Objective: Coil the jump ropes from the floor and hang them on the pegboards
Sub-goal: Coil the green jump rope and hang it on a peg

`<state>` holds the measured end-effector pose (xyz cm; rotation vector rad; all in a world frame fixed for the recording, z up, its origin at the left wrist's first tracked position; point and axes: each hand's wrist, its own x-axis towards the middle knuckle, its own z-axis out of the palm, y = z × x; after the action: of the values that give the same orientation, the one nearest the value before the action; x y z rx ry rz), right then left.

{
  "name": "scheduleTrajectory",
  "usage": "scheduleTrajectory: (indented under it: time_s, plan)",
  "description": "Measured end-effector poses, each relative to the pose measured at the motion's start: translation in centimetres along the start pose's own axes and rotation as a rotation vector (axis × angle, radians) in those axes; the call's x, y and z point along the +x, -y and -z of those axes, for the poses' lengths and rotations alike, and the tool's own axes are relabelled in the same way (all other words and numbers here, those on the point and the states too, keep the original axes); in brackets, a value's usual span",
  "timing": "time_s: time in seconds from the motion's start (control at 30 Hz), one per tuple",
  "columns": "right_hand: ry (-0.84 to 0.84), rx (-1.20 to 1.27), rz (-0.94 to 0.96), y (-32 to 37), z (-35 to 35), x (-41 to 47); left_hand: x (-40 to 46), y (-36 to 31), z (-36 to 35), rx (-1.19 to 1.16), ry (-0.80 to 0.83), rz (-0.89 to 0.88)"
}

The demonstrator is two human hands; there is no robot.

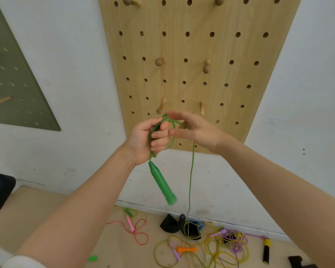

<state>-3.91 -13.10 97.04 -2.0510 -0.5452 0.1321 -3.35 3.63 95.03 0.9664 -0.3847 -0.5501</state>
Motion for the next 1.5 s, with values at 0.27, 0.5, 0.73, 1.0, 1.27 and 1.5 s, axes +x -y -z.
scheduleTrajectory:
  time_s: [0.27, 0.5, 0.73, 1.0, 1.27, 1.5]
  plan:
    - [-0.004, 0.127, 0.014, 0.7, -0.4, 1.0, -0.5, -0.3, 1.0, 0.029, -0.117, 0.000]
    - [0.039, 0.558, -0.039, -0.4, 0.3, 1.2, -1.4, -0.4, 1.9, -0.071, -0.233, -0.103]
    - [-0.014, 0.530, -0.178, 1.2, -2.2, 2.8, -2.0, -1.1, 1.2, -0.126, -0.162, -0.221]
    - [-0.049, 0.486, -0.212, 2.0, -5.9, 4.1, -2.9, -2.3, 2.4, -0.091, -0.059, -0.322]
    - [-0.346, 0.505, -0.300, 2.6, -8.6, 5.4, -3.9, -3.3, 3.7, -0.235, -0.194, -0.382]
    - [-0.084, -0.084, -0.182, 0.8, -10.2, 5.5, -4.7, -5.6, 5.8, -0.191, -0.346, -0.433]
